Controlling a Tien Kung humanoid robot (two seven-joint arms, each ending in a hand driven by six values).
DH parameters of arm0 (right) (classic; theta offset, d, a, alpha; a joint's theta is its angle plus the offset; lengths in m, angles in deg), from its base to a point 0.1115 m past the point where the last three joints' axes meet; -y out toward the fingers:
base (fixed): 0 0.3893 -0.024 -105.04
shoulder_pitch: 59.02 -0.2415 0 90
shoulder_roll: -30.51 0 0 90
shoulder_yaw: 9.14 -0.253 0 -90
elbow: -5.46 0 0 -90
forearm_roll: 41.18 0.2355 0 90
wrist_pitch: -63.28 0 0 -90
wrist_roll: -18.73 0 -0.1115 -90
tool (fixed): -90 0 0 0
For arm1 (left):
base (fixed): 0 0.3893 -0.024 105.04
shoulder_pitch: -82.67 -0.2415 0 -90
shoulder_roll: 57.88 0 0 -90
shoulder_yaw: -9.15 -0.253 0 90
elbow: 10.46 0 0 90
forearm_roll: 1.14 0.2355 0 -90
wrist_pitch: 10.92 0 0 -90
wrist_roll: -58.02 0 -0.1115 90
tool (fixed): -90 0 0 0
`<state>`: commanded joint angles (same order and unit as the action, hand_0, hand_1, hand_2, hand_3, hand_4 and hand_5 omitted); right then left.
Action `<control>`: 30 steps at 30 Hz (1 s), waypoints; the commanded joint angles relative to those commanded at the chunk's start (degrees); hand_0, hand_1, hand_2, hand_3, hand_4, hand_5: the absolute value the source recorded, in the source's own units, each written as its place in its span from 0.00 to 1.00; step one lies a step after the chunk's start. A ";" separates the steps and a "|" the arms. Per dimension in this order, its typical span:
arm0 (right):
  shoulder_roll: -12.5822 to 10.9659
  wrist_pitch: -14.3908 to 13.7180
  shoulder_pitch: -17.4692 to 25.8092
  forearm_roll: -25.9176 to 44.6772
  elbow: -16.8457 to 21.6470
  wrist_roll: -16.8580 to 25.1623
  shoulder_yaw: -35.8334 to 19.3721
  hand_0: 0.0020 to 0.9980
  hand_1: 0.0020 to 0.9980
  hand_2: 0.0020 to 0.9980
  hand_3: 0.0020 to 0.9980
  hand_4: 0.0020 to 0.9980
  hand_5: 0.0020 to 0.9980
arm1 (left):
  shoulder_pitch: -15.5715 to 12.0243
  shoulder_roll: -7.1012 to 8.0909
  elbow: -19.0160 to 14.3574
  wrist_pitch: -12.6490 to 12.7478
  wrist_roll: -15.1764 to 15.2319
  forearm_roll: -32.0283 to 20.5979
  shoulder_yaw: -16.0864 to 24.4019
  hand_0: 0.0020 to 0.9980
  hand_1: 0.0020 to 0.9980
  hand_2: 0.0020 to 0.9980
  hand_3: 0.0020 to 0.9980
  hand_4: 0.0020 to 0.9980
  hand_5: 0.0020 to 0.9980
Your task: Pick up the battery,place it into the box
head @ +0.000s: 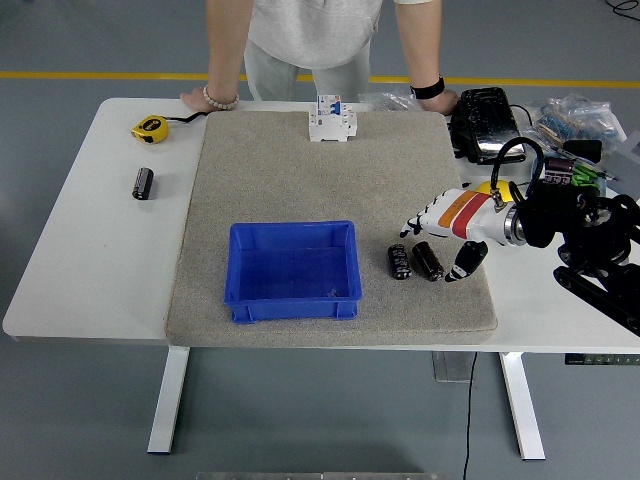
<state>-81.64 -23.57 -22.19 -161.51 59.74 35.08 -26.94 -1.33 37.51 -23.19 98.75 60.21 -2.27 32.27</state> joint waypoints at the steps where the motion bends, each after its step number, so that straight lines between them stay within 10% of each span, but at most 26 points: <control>1: 0.25 -0.10 0.08 0.03 -0.46 0.01 0.05 0.75 0.75 0.77 0.85 1.00 0.14 | -0.02 0.02 -0.01 0.03 0.00 0.01 -0.01 0.76 0.75 0.82 0.75 0.76 0.52; 17: 4.08 -3.18 0.27 -0.46 -9.11 1.06 0.92 0.76 0.76 0.78 0.84 1.00 0.13 | -0.03 0.01 -0.19 0.29 -0.44 0.87 0.32 0.75 0.74 0.81 0.74 0.75 0.52; 30: 4.46 0.80 0.18 0.34 -8.07 -0.59 0.86 0.75 0.75 0.77 0.83 1.00 0.14 | 0.04 0.16 -0.19 0.22 -0.18 0.51 0.09 0.75 0.74 0.81 0.74 0.75 0.51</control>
<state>-77.18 -22.77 -22.00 -161.17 51.67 34.49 -26.08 -1.29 37.67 -23.39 98.97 60.02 -1.76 32.36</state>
